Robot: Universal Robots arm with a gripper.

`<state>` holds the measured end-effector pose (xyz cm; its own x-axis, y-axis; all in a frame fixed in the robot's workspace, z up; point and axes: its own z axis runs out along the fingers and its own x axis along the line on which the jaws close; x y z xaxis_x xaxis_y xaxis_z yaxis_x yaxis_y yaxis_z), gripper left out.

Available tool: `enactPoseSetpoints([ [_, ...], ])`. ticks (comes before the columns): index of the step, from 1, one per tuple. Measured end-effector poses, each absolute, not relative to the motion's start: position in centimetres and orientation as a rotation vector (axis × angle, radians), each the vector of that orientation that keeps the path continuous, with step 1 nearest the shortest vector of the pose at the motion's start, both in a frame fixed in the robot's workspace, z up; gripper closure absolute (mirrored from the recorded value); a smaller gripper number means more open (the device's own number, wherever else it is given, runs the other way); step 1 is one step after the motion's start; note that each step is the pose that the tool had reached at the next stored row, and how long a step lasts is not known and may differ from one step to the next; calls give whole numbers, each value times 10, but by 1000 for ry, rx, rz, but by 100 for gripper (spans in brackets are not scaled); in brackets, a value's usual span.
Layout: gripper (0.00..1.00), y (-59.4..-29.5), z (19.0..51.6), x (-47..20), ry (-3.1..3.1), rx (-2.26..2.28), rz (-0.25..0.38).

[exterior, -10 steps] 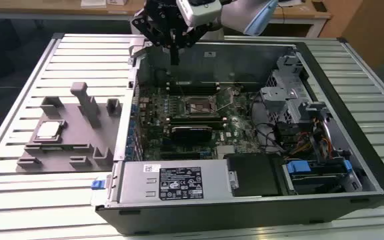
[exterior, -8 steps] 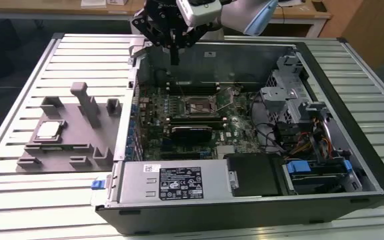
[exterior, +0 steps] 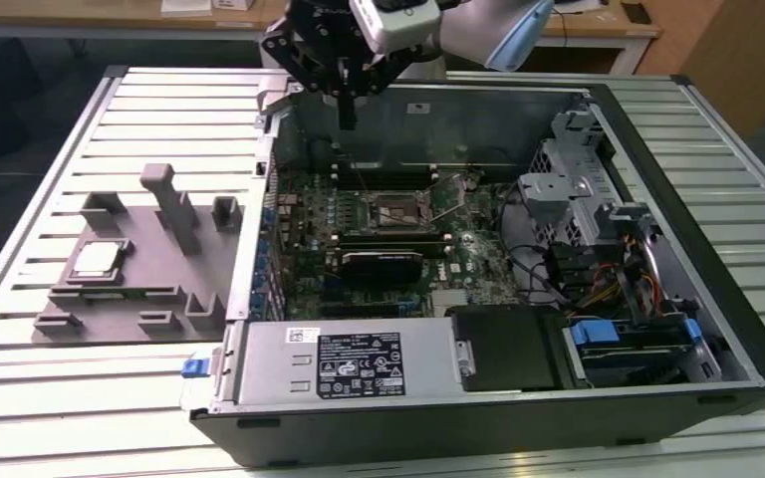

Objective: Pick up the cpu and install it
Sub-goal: 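Reach for the cpu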

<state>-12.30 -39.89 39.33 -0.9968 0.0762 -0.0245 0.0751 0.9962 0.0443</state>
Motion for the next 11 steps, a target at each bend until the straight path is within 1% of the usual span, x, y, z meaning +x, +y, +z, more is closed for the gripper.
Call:
enactPoseSetpoints([
  [11, 89, -399, 393, -133, 3112, 118, 68],
])
